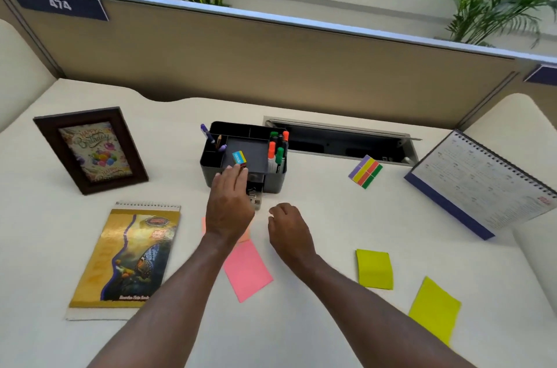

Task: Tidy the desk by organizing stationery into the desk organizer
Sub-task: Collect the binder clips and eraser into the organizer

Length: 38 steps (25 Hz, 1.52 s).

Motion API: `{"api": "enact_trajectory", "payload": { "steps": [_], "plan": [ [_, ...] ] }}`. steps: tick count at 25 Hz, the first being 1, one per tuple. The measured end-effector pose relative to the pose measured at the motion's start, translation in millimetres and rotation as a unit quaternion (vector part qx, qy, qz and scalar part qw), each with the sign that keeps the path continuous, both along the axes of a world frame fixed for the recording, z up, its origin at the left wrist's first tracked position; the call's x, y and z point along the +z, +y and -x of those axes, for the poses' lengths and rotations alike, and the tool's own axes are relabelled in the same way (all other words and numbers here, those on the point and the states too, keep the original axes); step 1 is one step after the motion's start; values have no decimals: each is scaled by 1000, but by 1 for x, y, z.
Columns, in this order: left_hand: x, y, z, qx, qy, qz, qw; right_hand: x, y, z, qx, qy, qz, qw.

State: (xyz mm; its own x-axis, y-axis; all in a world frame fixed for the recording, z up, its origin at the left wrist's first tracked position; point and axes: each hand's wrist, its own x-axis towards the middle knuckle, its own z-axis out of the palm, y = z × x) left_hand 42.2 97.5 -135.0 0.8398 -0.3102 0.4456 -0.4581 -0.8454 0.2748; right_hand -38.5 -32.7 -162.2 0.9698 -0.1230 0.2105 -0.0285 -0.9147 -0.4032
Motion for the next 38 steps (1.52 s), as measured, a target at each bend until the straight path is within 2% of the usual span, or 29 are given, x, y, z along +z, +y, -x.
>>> {"api": "enact_trajectory", "payload": {
  "steps": [3,6,8,12,17,21,28,34,36,38],
  "plan": [
    [-2,-23,22,-44,13,-2,999,4,-25,20,1,31,54,998],
    [-7,-38,44,-107,63,-20,992,9,-50,34,-24,67,89,993],
    [-9,-46,61,-141,93,-26,985,12,-65,48,-46,93,79,991],
    [-13,-60,103,-199,136,-26,970,14,-90,86,-60,77,77,992],
    [-23,-87,157,-269,187,-98,940,11,-122,135,-91,107,50,989],
    [-28,-115,187,-303,188,-147,923,10,-146,172,-104,152,43,982],
    [-40,-143,204,-288,163,-176,927,7,-163,202,-115,157,13,981],
    [-38,-135,202,-257,153,-96,950,6,-149,192,-108,103,-31,988],
    [-31,-125,197,-243,148,-45,958,10,-137,178,-108,69,-83,988],
    [-23,-115,189,-210,143,5,967,19,-120,161,-134,46,-174,975]
  ]
}}
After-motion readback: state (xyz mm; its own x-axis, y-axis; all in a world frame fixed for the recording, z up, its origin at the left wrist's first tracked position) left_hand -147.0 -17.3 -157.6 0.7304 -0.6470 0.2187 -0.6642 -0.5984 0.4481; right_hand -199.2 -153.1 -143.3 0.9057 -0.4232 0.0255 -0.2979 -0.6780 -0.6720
